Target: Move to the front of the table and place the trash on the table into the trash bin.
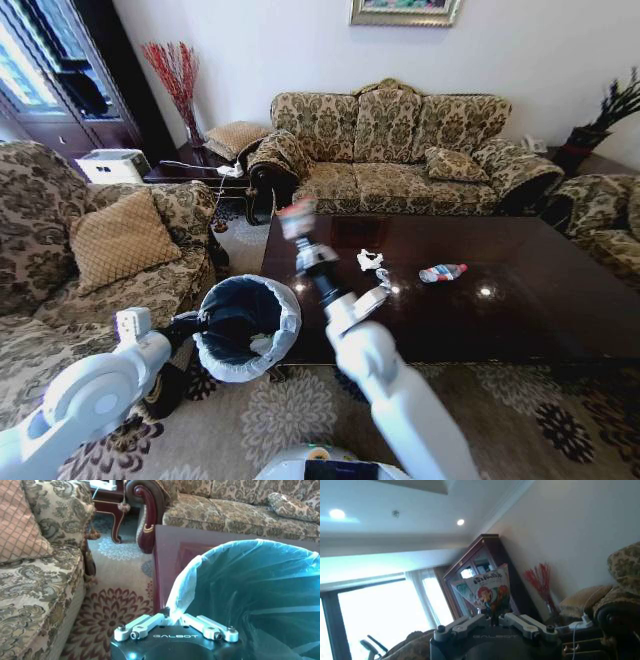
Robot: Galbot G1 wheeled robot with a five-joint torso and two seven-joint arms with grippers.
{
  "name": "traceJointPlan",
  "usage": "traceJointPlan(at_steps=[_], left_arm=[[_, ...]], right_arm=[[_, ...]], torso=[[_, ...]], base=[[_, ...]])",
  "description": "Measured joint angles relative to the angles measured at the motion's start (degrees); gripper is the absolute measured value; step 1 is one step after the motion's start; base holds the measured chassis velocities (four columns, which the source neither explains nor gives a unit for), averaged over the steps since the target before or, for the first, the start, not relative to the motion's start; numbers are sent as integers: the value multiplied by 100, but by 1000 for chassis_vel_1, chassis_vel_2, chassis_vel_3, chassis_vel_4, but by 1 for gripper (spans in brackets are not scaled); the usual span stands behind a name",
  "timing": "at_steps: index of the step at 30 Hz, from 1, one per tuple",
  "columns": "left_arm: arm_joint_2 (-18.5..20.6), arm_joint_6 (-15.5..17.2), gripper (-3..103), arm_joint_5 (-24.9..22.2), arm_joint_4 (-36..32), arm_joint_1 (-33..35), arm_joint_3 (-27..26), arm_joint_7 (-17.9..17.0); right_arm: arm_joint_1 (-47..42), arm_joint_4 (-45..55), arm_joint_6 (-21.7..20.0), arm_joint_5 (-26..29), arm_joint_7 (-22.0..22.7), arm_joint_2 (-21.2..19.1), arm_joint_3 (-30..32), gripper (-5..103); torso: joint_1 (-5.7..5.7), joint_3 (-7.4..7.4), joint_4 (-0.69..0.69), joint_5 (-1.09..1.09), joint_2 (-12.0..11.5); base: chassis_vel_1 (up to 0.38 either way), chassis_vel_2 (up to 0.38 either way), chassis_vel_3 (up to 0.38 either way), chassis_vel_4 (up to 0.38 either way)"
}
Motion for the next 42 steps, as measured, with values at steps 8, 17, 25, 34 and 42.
traceJointPlan(at_steps=[8, 17, 25, 34, 42], left_arm=[[-54, -51, 0, 3, 18, 8, -36, -7], [-50, -116, 0, 8, 100, -46, 12, -6], [-68, -120, 0, 7, 126, -52, 14, -4], [-56, -129, 0, 2, 132, -55, -20, -3], [-246, -129, 0, 39, 116, -45, -19, -3]], right_arm=[[-238, -150, 234, -1054, 0, -216, -618, 0], [-458, -162, 133, -1465, 0, -610, -522, 6], [-494, -100, 218, -1491, 0, -605, -395, 34], [-603, 84, 517, -1483, -1, -532, -320, 67], [-610, -621, 909, -600, 1, -227, 1277, 98]], torso=[[0, 1, -3, 0, 0], [1, 1, -2, 0, 0], [1, 1, -1, 0, 0], [1, 1, -2, 0, 0], [0, 1, 0, 1, 1]], base=[[0, 0, 0, 0], [0, 0, 0, 0], [0, 0, 0, 0], [0, 0, 0, 0], [0, 0, 0, 0]])
